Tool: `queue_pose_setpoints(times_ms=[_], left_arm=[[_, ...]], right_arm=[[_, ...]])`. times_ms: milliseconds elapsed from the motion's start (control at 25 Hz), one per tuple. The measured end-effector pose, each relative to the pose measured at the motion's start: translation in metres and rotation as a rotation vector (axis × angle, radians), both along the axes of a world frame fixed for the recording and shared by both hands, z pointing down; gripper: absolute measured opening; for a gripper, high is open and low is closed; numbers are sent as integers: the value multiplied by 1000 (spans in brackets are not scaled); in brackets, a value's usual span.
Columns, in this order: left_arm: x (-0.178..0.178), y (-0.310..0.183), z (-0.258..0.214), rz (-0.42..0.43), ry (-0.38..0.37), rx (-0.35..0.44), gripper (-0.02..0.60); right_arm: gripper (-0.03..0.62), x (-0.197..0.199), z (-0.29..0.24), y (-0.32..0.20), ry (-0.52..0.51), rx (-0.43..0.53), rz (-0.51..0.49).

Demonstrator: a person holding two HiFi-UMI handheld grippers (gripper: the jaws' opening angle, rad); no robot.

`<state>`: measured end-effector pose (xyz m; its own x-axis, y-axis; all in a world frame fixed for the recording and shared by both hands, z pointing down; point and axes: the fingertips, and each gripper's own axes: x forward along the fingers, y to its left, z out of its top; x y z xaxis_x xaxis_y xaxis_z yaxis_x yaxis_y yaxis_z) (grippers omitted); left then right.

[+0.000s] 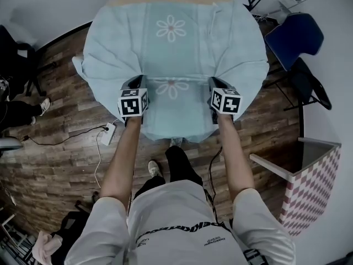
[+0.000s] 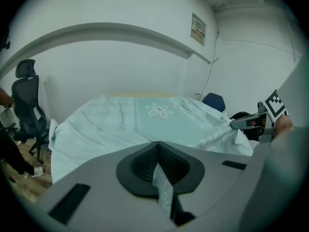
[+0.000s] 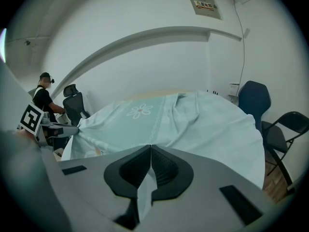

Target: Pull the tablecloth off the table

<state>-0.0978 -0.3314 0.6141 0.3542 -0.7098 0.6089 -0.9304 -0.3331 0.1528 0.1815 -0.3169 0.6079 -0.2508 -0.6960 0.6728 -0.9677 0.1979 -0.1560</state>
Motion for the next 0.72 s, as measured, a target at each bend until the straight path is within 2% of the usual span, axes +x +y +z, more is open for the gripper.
queue_pose_setpoints(times_ms=[400, 720], left_arm=[[-3, 49, -26, 46, -19, 56, 15], [-8, 96, -55, 48, -5, 106, 15]], right_arm=[[35, -4, -20, 59, -21, 43, 38], [35, -9, -49, 109, -30, 113, 75]])
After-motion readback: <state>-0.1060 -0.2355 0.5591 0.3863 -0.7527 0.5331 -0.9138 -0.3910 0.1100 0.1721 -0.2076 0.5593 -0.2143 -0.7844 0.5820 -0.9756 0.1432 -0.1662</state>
